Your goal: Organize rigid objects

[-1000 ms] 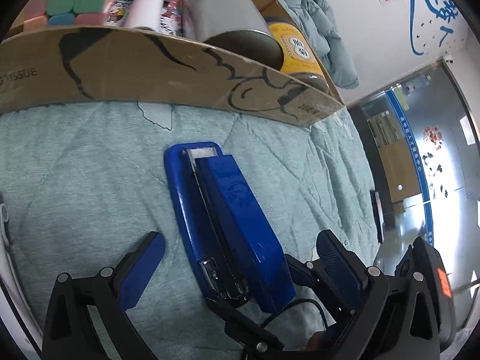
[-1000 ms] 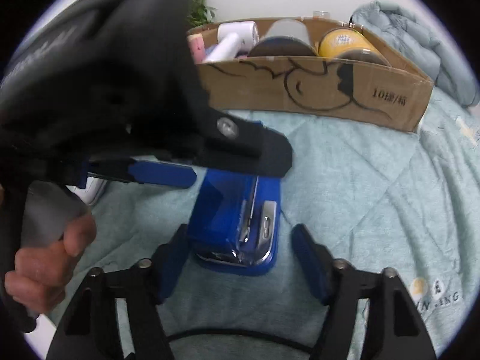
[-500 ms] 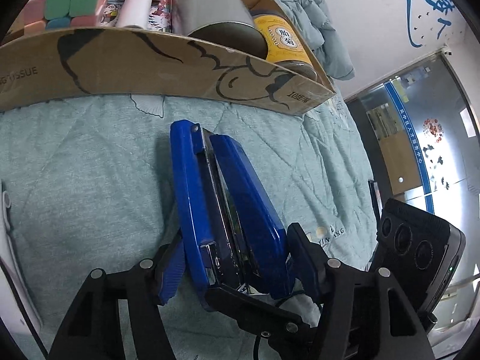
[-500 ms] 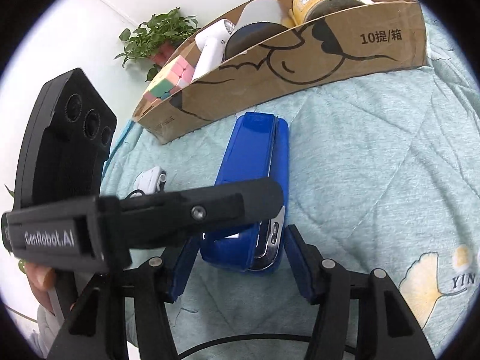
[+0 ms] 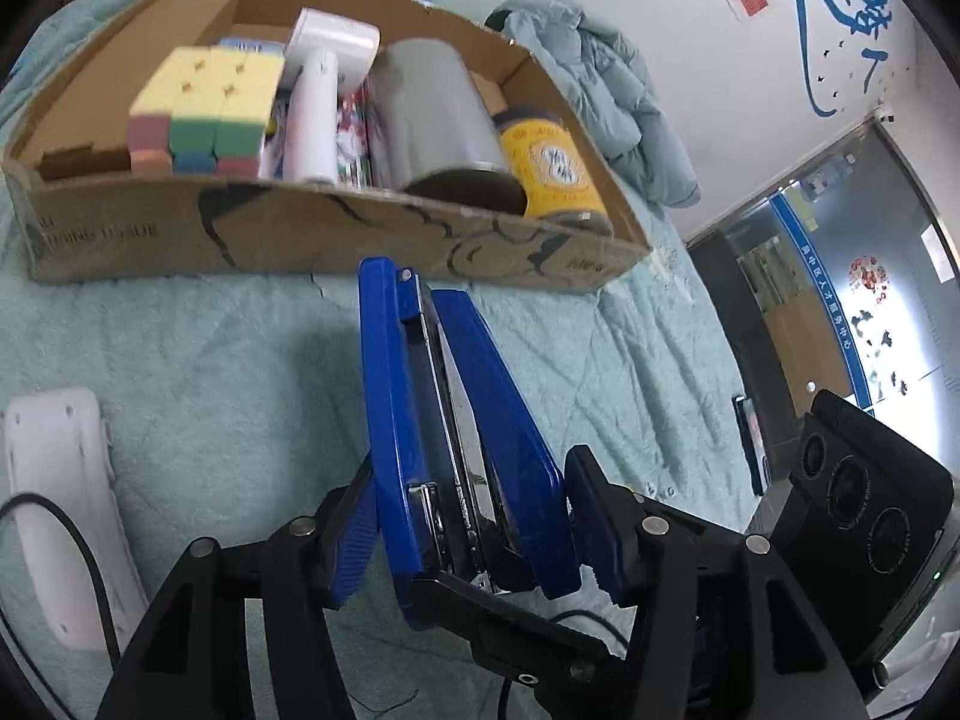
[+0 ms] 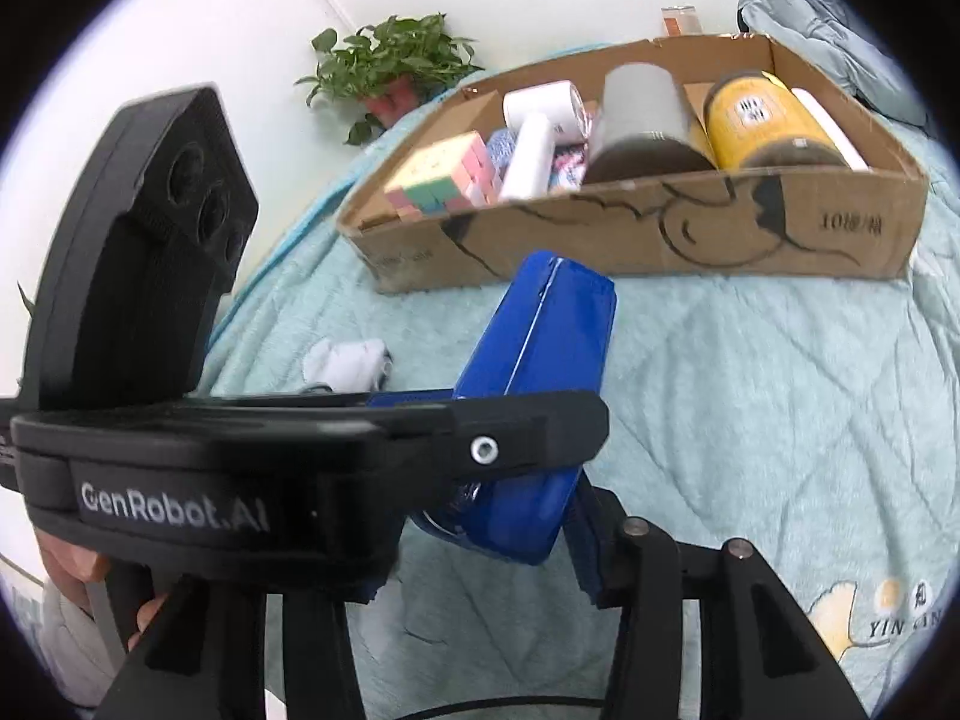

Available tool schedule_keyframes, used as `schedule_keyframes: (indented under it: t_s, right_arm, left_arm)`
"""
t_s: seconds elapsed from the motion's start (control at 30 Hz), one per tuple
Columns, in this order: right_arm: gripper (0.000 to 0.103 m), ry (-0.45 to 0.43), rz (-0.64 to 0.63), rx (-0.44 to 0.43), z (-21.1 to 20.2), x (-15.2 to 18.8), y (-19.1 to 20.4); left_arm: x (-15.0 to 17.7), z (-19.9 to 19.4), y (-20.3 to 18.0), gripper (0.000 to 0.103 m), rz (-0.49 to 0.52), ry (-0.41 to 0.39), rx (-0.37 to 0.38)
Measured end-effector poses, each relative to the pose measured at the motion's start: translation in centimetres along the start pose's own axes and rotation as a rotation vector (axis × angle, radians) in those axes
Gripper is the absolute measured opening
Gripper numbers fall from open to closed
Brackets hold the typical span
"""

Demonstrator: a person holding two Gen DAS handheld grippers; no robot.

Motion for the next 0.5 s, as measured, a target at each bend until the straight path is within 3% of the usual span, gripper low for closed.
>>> schedule_keyframes:
  t_s: [0.5]
  right_arm:
    - [0.045, -0.107, -0.142, 0.02, 0.1, -8.2, 1.7]
  left_arm:
    - [-7.7, -6.9, -1.6, 0.054, 0.069, -0.142, 0.039]
Point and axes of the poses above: each gripper's, at about its wrist camera, not at the fingertips, and z roughly the way its jaws point, y to its left, x to its underside, the point moved 4 cm from there along z, roughly the way its jaws point, and after that the axes turned 11 degrees about -z, right-handed, at the moved point
